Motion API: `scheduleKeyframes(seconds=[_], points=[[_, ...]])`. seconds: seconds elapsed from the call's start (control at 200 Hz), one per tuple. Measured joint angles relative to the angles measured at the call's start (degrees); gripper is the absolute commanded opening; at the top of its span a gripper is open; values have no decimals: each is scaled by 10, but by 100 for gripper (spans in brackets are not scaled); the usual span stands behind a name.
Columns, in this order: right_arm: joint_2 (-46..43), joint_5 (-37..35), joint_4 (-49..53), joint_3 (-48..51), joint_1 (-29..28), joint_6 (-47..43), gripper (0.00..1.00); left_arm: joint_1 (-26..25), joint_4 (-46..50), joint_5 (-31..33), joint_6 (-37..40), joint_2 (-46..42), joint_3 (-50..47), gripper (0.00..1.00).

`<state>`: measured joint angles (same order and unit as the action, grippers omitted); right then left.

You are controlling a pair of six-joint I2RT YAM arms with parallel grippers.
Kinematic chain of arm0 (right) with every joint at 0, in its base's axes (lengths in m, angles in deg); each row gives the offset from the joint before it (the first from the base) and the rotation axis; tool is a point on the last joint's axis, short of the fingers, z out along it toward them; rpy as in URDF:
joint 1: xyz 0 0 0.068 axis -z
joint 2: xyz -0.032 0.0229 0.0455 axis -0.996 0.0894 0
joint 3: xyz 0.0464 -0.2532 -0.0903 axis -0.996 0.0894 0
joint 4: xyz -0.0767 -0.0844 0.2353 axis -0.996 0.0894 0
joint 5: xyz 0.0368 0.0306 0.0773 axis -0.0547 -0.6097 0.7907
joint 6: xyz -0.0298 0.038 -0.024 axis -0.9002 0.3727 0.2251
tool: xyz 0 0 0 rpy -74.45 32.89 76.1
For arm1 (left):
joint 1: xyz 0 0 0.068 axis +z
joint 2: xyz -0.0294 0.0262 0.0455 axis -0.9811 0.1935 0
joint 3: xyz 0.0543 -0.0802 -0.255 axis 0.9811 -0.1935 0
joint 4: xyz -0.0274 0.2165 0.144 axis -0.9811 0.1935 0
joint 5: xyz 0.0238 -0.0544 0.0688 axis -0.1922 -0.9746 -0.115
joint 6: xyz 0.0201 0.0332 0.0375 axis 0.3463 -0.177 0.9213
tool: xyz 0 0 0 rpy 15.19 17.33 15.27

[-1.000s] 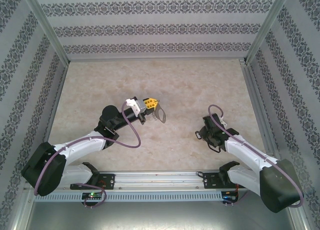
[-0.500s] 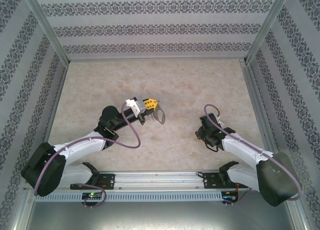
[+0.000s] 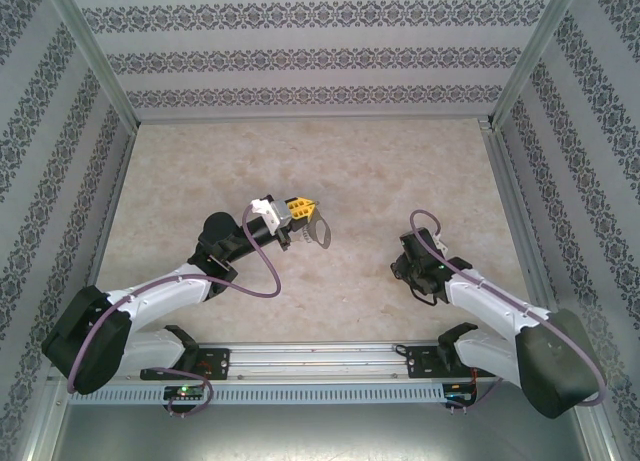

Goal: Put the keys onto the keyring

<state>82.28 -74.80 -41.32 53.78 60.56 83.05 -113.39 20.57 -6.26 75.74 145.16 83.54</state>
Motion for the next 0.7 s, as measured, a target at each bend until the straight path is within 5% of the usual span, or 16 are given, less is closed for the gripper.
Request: scheduleKeyframes(seconds=[0.465,0.699], points=[[15,4,5,2,-2,2,26,0,-9,0,0,0,0,0],[28,9,-14,2,-3,2,16,0,-10,0,0,0,0,0]])
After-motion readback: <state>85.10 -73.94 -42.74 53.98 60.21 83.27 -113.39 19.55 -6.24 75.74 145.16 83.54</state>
